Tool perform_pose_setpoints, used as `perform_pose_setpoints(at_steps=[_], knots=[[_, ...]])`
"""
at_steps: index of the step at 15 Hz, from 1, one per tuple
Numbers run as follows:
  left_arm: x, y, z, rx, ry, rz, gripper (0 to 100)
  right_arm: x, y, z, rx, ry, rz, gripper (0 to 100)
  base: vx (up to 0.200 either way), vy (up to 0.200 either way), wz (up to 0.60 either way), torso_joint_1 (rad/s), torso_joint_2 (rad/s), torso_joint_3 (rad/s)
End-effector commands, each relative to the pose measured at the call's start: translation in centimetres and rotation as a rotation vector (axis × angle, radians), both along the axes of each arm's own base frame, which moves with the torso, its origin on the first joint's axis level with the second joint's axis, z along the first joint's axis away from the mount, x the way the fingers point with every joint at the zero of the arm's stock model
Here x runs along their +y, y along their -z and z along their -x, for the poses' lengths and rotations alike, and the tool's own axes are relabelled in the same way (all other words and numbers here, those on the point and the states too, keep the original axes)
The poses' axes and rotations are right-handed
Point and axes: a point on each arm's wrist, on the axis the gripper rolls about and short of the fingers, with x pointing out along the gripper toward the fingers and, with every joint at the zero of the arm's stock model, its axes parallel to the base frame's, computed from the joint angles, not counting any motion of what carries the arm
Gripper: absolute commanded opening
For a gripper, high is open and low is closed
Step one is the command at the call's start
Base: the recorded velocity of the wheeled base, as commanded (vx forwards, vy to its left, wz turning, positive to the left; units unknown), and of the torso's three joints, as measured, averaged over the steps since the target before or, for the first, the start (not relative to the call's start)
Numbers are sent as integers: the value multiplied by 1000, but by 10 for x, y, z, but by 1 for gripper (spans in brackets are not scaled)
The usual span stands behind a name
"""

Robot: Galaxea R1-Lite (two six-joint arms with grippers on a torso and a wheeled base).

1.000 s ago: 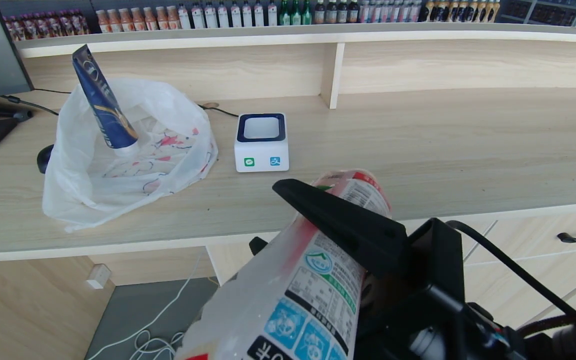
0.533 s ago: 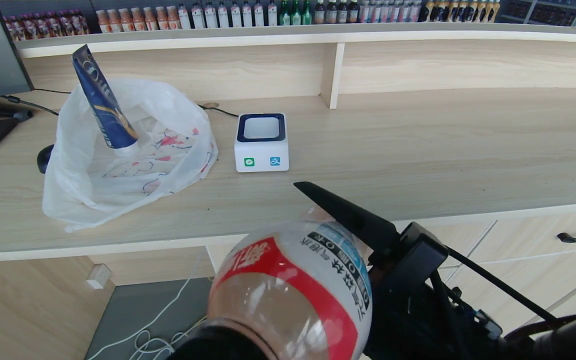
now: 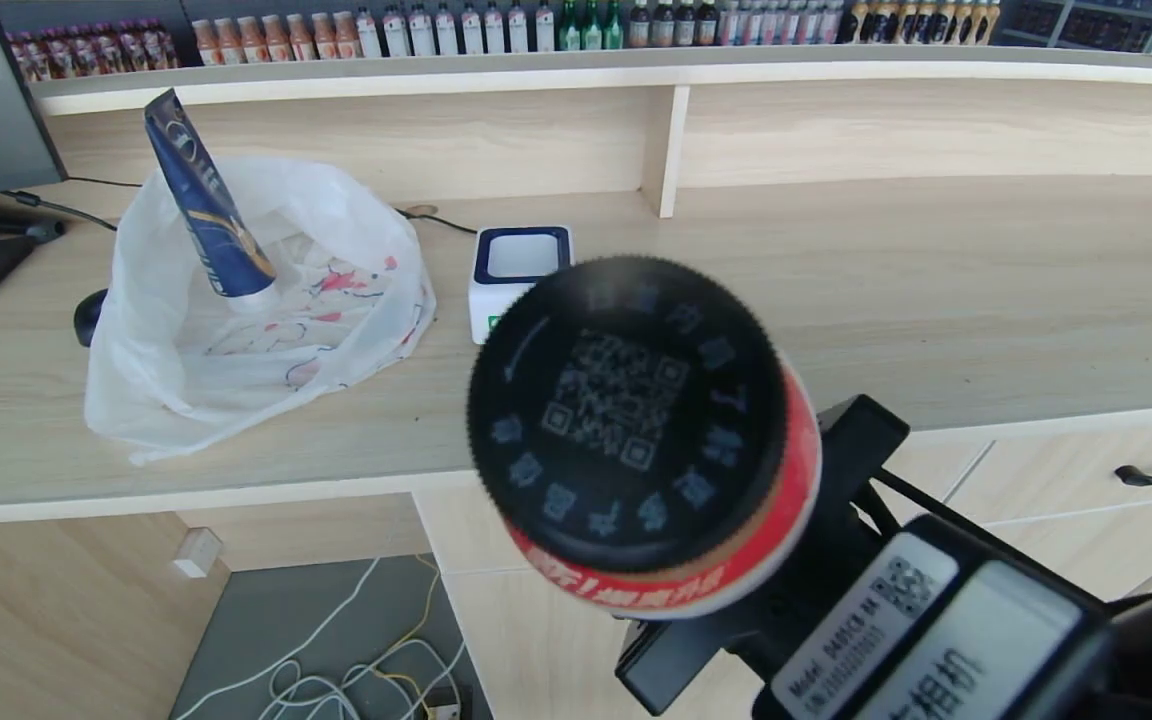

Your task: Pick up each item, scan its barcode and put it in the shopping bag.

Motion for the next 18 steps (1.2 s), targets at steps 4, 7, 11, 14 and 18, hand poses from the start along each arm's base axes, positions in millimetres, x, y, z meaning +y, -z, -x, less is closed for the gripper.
perform_pose_setpoints(at_steps=[4, 7, 11, 14, 18], knots=[[0, 0, 0, 0, -1, 1, 100, -3, -41, -3, 241, 29, -415, 0, 0, 0, 0, 0, 0, 0], [0, 0, 0, 0, -1, 1, 100, -5, -48, -21, 428, 17, -550, 0, 0, 0, 0, 0, 0, 0], [0, 0, 0, 0, -1, 1, 100, 9, -54, -44, 465, 49, -557, 0, 0, 0, 0, 0, 0, 0], [0, 0, 0, 0, -1, 1, 100, 5, -52, -75, 485, 81, -581, 0, 0, 0, 0, 0, 0, 0], [0, 0, 0, 0, -1, 1, 100, -17, -50, -117, 469, 128, -527, 0, 0, 0, 0, 0, 0, 0]])
